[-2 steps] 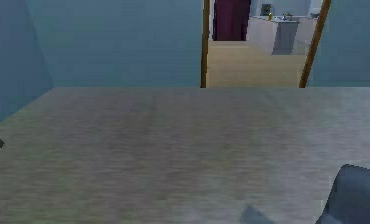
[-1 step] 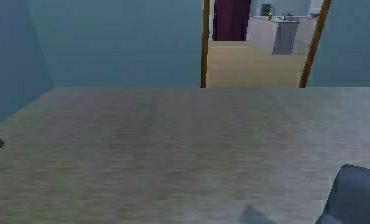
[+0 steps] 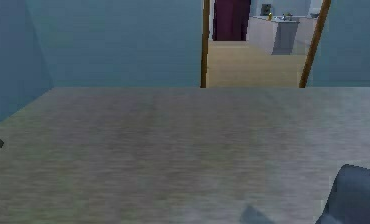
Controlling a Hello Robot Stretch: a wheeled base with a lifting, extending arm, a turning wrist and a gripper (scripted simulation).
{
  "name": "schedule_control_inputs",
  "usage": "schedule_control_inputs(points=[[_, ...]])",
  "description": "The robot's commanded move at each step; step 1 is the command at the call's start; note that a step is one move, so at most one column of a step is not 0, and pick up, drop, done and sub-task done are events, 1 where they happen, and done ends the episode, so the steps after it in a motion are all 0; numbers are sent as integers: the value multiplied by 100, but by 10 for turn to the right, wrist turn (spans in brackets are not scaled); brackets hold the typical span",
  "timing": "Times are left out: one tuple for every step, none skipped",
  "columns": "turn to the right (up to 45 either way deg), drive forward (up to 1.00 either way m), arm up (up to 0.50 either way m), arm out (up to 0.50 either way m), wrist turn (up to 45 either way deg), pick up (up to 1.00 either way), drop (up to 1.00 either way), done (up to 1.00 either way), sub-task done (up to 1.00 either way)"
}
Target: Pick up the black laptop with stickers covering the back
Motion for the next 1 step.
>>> schedule_control_inputs(points=[[0, 0, 10, 0, 0, 0, 0, 0, 0]])
